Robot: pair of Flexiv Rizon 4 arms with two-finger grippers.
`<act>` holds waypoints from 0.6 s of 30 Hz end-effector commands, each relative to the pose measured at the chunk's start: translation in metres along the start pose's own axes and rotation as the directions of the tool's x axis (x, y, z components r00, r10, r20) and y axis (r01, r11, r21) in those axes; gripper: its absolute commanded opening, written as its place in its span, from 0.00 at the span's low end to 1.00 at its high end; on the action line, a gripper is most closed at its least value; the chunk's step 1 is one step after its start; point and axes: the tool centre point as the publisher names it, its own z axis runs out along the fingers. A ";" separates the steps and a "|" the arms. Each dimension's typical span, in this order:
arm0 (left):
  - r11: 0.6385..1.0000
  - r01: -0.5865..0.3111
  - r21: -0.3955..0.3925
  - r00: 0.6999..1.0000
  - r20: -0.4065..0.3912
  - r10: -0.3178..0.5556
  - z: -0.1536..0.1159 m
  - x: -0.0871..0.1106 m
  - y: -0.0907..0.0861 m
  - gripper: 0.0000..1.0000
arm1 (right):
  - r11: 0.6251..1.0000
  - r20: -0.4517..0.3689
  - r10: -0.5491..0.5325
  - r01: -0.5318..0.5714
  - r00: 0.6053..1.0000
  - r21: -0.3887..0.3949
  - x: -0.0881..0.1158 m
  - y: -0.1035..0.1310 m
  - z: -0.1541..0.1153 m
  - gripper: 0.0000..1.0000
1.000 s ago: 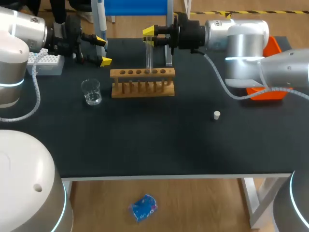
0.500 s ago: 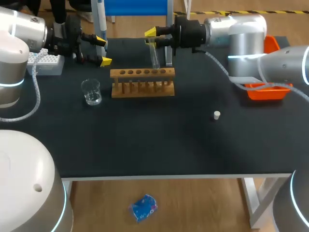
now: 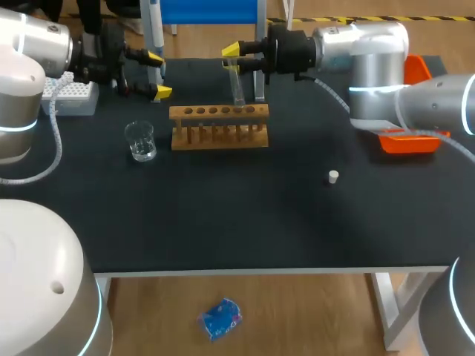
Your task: Invert the test tube, pick up the pipette, mount the tip to pipette, aspirate from beaker and dispense into the tube, eject the tip, return the pipette, and cap with the stopper.
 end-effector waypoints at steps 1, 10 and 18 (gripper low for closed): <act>0.877 -0.478 0.057 0.855 0.260 0.449 -0.012 0.038 -0.031 1.00 | 1.000 0.003 -0.001 0.001 1.000 -0.002 0.001 -0.001 -0.001 0.00; 0.888 -0.453 0.085 0.869 0.266 0.418 -0.013 0.043 -0.032 1.00 | 1.000 0.003 -0.001 0.001 1.000 -0.002 0.001 -0.001 -0.001 0.00; 0.888 -0.453 0.085 0.869 0.266 0.418 -0.013 0.043 -0.032 1.00 | 1.000 0.003 -0.001 0.001 1.000 -0.002 0.001 -0.001 -0.001 0.00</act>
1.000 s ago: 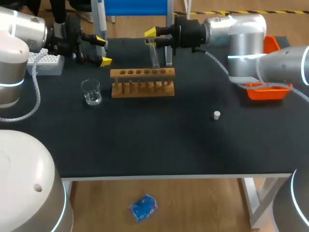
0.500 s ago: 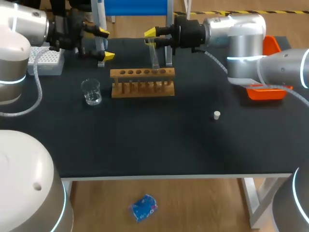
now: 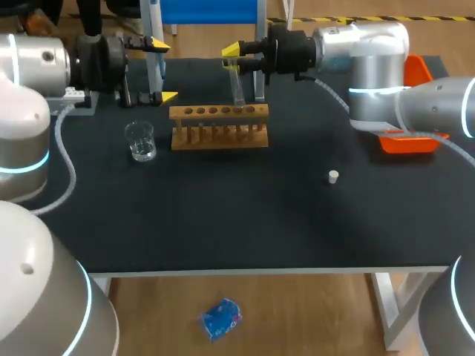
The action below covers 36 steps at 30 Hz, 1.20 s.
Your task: Invert the test tube, pick up the pipette, mount the tip to pipette, aspirate from beaker and dispense into the tube, eject the tip, return the pipette, and cap with the stopper.
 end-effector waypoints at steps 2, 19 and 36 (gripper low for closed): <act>0.996 -0.072 0.046 0.989 0.134 0.065 -0.001 0.003 0.000 1.00 | 1.000 0.002 0.000 0.000 1.000 -0.001 0.001 0.000 0.000 0.00; 0.842 -0.534 -0.079 0.840 0.066 0.539 0.019 0.015 -0.020 1.00 | 1.000 0.002 0.000 0.000 1.000 -0.001 0.001 0.000 0.000 0.00; 0.646 -0.763 -0.002 0.629 0.227 0.744 0.036 0.013 -0.038 1.00 | 1.000 0.002 0.000 0.000 1.000 -0.001 0.001 0.000 0.000 0.00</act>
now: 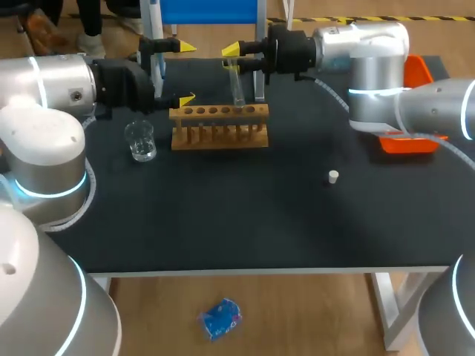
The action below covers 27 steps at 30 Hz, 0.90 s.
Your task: Invert the test tube, pick up the pipette, mount the tip to pipette, aspirate from beaker and dispense into the tube, eject the tip, return the pipette, and cap with the stopper.
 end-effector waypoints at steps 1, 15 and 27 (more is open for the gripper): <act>0.983 -0.166 0.075 0.976 0.154 0.153 0.011 0.008 0.003 1.00 | 1.000 0.002 -0.001 0.001 1.000 0.000 0.001 0.000 -0.001 0.00; 0.938 -0.270 0.219 0.949 0.226 0.221 0.045 0.004 0.005 1.00 | 1.000 0.002 -0.001 0.001 1.000 0.000 0.001 0.000 -0.001 0.00; 0.934 -0.258 0.247 0.957 0.198 0.212 0.069 0.003 -0.002 1.00 | 1.000 0.002 -0.001 0.001 1.000 0.000 0.001 0.000 -0.001 0.00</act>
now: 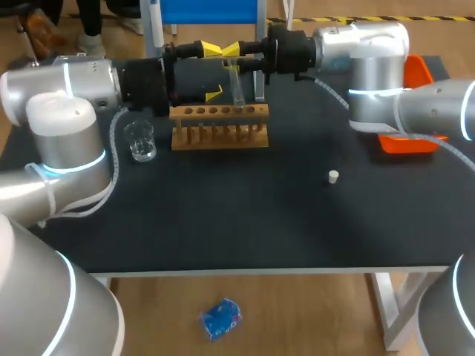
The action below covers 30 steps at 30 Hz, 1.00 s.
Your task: Invert the test tube, pick up the pipette, mount the tip to pipette, aspirate from beaker and dispense into the tube, eject the tip, return the pipette, and cap with the stopper.
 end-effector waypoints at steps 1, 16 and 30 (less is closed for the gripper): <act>1.000 -0.004 0.016 1.000 -0.009 0.004 0.009 0.002 -0.001 1.00 | 1.000 0.003 -0.001 0.001 1.000 0.000 0.001 0.000 -0.001 0.00; 0.998 -0.004 0.069 1.000 0.019 0.003 0.029 0.004 -0.031 1.00 | 1.000 0.003 -0.001 0.001 1.000 0.000 0.001 0.000 -0.001 0.00; 0.991 0.008 0.132 0.999 0.041 -0.013 0.031 0.011 -0.030 1.00 | 1.000 0.003 -0.001 0.001 1.000 0.000 0.001 0.000 -0.001 0.00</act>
